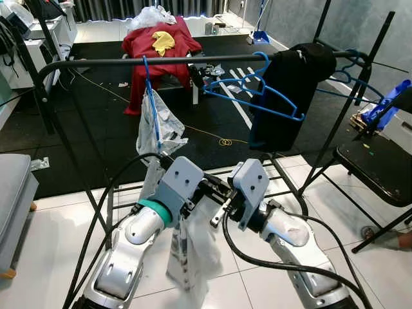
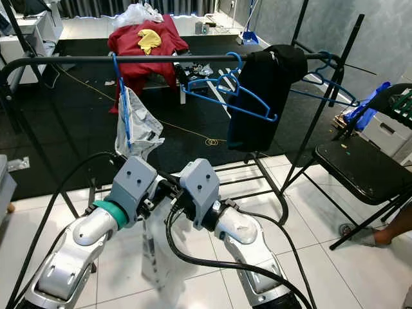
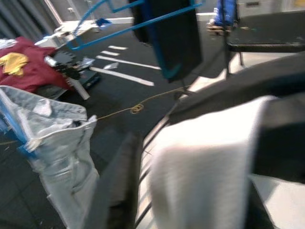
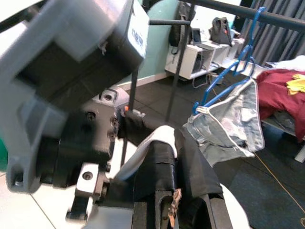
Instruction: Hang hanger
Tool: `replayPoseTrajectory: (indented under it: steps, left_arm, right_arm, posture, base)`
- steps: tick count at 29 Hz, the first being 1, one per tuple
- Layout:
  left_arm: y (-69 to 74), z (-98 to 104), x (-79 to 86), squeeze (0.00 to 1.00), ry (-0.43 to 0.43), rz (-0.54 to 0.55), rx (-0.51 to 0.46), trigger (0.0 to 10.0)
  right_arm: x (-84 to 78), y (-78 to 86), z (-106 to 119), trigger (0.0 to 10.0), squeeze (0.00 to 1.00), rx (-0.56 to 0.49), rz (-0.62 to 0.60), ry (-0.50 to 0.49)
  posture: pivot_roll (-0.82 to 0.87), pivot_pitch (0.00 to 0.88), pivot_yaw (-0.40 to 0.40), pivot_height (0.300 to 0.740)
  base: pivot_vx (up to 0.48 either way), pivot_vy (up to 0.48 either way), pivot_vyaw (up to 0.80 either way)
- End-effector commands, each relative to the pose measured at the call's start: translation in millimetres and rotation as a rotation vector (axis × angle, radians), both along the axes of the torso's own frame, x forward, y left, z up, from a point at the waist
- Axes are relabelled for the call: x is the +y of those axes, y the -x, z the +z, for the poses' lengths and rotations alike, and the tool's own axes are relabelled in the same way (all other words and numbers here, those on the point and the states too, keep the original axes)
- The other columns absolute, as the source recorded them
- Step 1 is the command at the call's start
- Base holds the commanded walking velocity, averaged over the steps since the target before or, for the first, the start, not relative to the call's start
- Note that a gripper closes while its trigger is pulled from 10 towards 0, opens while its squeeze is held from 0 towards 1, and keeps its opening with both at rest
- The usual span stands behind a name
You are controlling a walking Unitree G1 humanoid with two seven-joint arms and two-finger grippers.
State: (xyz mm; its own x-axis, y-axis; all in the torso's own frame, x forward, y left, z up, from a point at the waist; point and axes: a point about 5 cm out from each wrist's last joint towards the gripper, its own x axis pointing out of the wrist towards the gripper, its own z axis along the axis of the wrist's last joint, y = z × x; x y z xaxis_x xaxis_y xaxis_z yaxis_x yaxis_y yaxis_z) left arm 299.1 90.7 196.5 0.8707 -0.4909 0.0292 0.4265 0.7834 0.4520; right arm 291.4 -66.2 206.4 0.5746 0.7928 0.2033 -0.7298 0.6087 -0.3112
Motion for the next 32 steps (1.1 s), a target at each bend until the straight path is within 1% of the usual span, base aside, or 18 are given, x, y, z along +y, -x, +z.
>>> replayPoseTrajectory:
  steps: [1, 3, 6, 14, 16, 17, 18, 19, 20, 21, 22, 24, 25, 28, 29, 30, 31, 32]
  left_arm:
    - [5.5, -4, -4.5, 0.00, -0.029, -0.041, 0.004, 0.0]
    - [10.1, -4, -7.5, 0.00, -0.092, -0.093, -0.021, 0.0]
    - [11.0, -1, -9.0, 0.00, -0.117, -0.107, -0.042, 0.0]
    - [11.3, 3, -12.4, 0.00, -0.097, -0.111, -0.058, 0.0]
    - [3.1, 11, -10.2, 0.00, 0.020, -0.033, -0.043, 0.0]
    - [3.1, 11, -10.2, 0.00, 0.020, -0.033, -0.043, 0.0]
    - [-2.3, 14, -7.3, 0.00, 0.074, 0.023, -0.031, 0.0]
    - [-2.3, 14, -7.3, 0.00, 0.074, 0.023, -0.031, 0.0]
    - [-7.7, 16, -2.8, 0.00, 0.124, 0.078, -0.018, 0.0]
    - [-11.2, 18, 1.0, 0.00, 0.150, 0.106, -0.018, 0.0]
    - [-11.2, 18, 1.0, 0.00, 0.150, 0.106, -0.018, 0.0]
    - [-12.9, 21, 3.3, 0.00, 0.166, 0.101, -0.026, 0.0]
    - [-12.9, 21, 3.3, 0.00, 0.166, 0.101, -0.026, 0.0]
    - [-10.6, 21, 1.4, 0.00, 0.156, 0.060, -0.032, 0.0]
    - [-9.4, 20, 0.2, 0.00, 0.155, 0.044, -0.032, 0.0]
    - [-9.4, 20, 0.2, 0.00, 0.155, 0.044, -0.032, 0.0]
    - [-7.9, 20, -1.0, 0.00, 0.155, 0.025, -0.036, 0.0]
    - [-7.0, 20, -1.6, 0.00, 0.155, 0.014, -0.038, 0.0]
  right_arm:
    - [5.7, 4.4, 9, 10.0, 0.00, -0.033, 0.035, -0.018]
    - [7.7, 4.0, 12, 10.0, 0.00, -0.043, 0.041, -0.018]
    - [7.2, 3.3, 12, 10.0, 0.00, -0.044, 0.036, -0.011]
    - [5.6, 1.3, 7, 10.0, 0.00, -0.045, 0.006, 0.035]
    - [-2.5, -2.6, -3, 10.0, 0.00, -0.016, -0.063, 0.040]
    - [-2.5, -2.6, -3, 10.0, 0.00, -0.016, -0.063, 0.040]
    - [-7.2, -3.4, -6, 10.0, 0.00, 0.006, -0.097, 0.007]
    - [-7.2, -3.4, -6, 10.0, 0.00, 0.006, -0.097, 0.007]
    - [-12.6, -3.0, -7, 10.0, 0.00, 0.028, -0.119, -0.046]
    - [-17.8, -1.4, -6, 10.0, 1.00, 0.035, -0.135, -0.097]
    - [-17.8, -1.4, -6, 10.0, 1.00, 0.035, -0.135, -0.097]
    - [-26.0, 1.5, -3, 10.0, 1.00, 0.044, -0.161, -0.170]
    - [-26.0, 1.5, -3, 10.0, 1.00, 0.044, -0.161, -0.170]
    - [-32.6, 6.7, 1, 10.0, 1.00, 0.076, -0.143, -0.231]
    - [-36.0, 10.3, 5, 10.0, 0.00, 0.098, -0.117, -0.268]
    - [-36.0, 10.3, 5, 10.0, 0.00, 0.098, -0.117, -0.268]
    - [-48.4, 15.6, 12, 10.0, 0.00, 0.119, -0.090, -0.343]
    - [-56.7, 19.7, 18, 10.0, 0.00, 0.127, -0.070, -0.390]
  posture:
    - [-0.12, 0.093, 0.056, 0.740]
    - [-0.12, 0.092, 0.055, 0.740]
    - [-0.12, 0.093, 0.055, 0.740]
    - [-0.12, 0.093, 0.056, 0.740]
    - [-0.12, 0.093, 0.056, 0.740]
    - [-0.12, 0.093, 0.056, 0.740]
    - [-0.13, 0.096, 0.056, 0.740]
    - [-0.13, 0.096, 0.056, 0.740]
    - [-0.13, 0.097, 0.058, 0.740]
    - [-0.14, 0.099, 0.061, 0.740]
    - [-0.14, 0.099, 0.061, 0.740]
    - [-0.14, 0.100, 0.066, 0.740]
    - [-0.14, 0.100, 0.066, 0.740]
    - [-0.15, 0.101, 0.072, 0.740]
    - [-0.15, 0.101, 0.072, 0.740]
    - [-0.15, 0.101, 0.072, 0.740]
    - [-0.16, 0.102, 0.072, 0.740]
    - [-0.16, 0.102, 0.072, 0.740]
  base:
    - [0.000, 0.000, 0.00]
    - [0.000, 0.000, 0.00]
    - [0.000, 0.000, 0.00]
    - [0.000, 0.000, 0.00]
    - [0.000, 0.000, 0.00]
    - [0.000, 0.000, 0.00]
    - [0.000, 0.000, 0.00]
    - [0.000, 0.000, 0.00]
    - [0.000, 0.000, 0.00]
    - [0.000, 0.000, 0.00]
    - [0.000, 0.000, 0.00]
    - [0.000, 0.000, 0.00]
    - [0.000, 0.000, 0.00]
    - [0.000, 0.000, 0.00]
    - [0.000, 0.000, 0.00]
    - [0.000, 0.000, 0.00]
    - [0.000, 0.000, 0.00]
    - [0.000, 0.000, 0.00]
